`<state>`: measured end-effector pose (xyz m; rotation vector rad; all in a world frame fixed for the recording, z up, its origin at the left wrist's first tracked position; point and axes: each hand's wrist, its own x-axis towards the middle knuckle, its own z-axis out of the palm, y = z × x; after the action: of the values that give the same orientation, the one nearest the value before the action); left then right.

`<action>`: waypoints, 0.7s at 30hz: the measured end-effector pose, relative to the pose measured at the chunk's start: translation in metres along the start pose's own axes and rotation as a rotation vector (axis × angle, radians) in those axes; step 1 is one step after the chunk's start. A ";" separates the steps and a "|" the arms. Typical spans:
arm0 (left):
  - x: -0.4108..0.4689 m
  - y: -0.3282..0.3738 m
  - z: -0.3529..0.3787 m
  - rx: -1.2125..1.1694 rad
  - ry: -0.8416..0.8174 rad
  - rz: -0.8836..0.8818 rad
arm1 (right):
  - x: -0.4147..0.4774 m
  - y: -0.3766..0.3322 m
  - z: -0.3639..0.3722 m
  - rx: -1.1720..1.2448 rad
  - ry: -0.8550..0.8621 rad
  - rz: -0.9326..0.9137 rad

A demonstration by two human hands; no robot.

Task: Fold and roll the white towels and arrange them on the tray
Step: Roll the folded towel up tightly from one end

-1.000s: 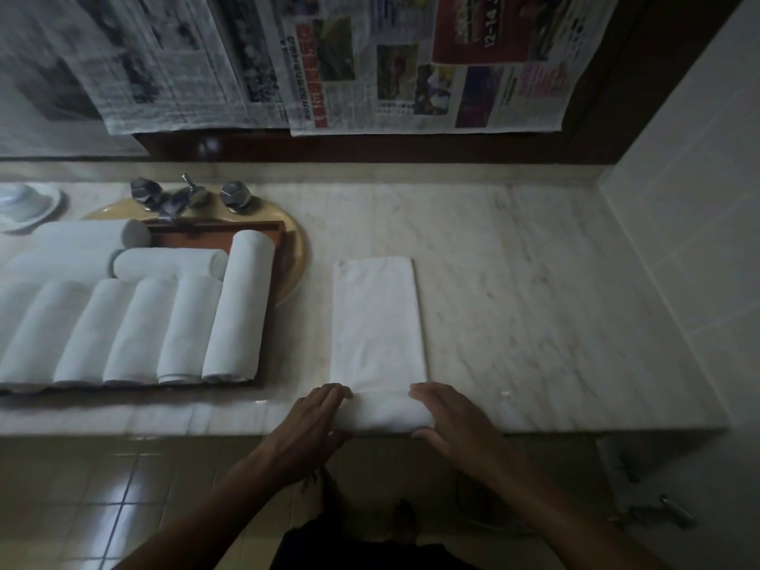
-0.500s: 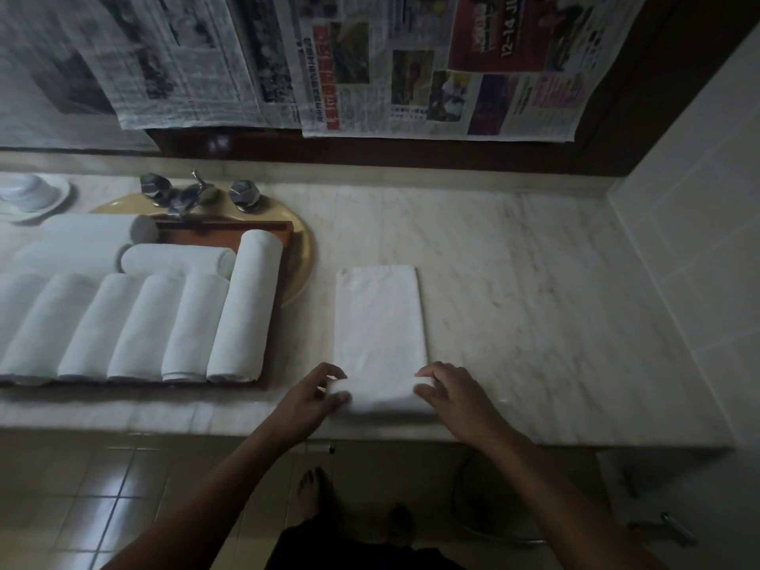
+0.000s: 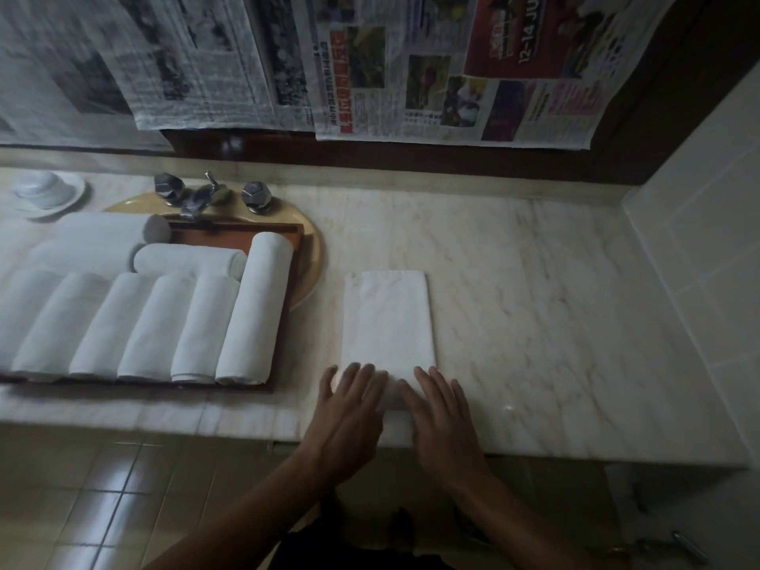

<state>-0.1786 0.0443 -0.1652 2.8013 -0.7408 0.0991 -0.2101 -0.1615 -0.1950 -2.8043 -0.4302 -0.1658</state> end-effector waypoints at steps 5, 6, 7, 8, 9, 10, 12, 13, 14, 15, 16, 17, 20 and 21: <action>0.013 -0.016 0.026 0.062 -0.223 -0.069 | 0.026 0.008 -0.002 -0.081 -0.125 0.000; 0.019 -0.019 0.025 0.071 -0.238 -0.082 | 0.034 0.008 -0.003 -0.082 -0.166 0.018; 0.025 -0.021 0.023 0.085 -0.253 -0.091 | 0.040 0.008 -0.005 -0.080 -0.199 0.033; 0.030 -0.023 0.020 0.094 -0.265 -0.088 | 0.045 0.009 -0.007 -0.079 -0.227 0.036; 0.033 -0.025 0.016 0.091 -0.279 -0.079 | 0.048 0.012 -0.009 -0.082 -0.253 0.026; 0.033 -0.027 0.013 0.081 -0.298 -0.068 | 0.049 0.015 -0.012 -0.086 -0.278 0.006; 0.030 -0.032 0.005 0.049 -0.340 -0.050 | 0.049 0.019 -0.021 -0.072 -0.322 -0.035; 0.026 -0.034 0.003 0.033 -0.354 -0.035 | 0.046 0.020 -0.026 -0.036 -0.349 -0.039; 0.020 -0.036 0.001 0.027 -0.354 -0.007 | 0.041 0.019 -0.030 0.022 -0.383 -0.027; 0.013 -0.037 0.000 0.030 -0.339 0.033 | 0.036 0.019 -0.033 0.091 -0.414 -0.007; 0.005 -0.038 0.002 0.033 -0.321 0.070 | 0.030 0.018 -0.035 0.142 -0.437 0.011; -0.002 -0.039 0.005 0.019 -0.300 0.094 | 0.024 0.019 -0.037 0.172 -0.453 0.020; -0.016 -0.038 0.004 -0.050 -0.269 0.083 | 0.014 0.020 -0.039 0.228 -0.458 0.020; -0.017 -0.035 0.002 -0.072 -0.263 0.070 | 0.013 0.020 -0.040 0.234 -0.460 0.029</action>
<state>-0.1757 0.0816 -0.1764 2.7502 -0.8813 -0.2838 -0.1946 -0.1884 -0.1604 -2.5975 -0.4723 0.5121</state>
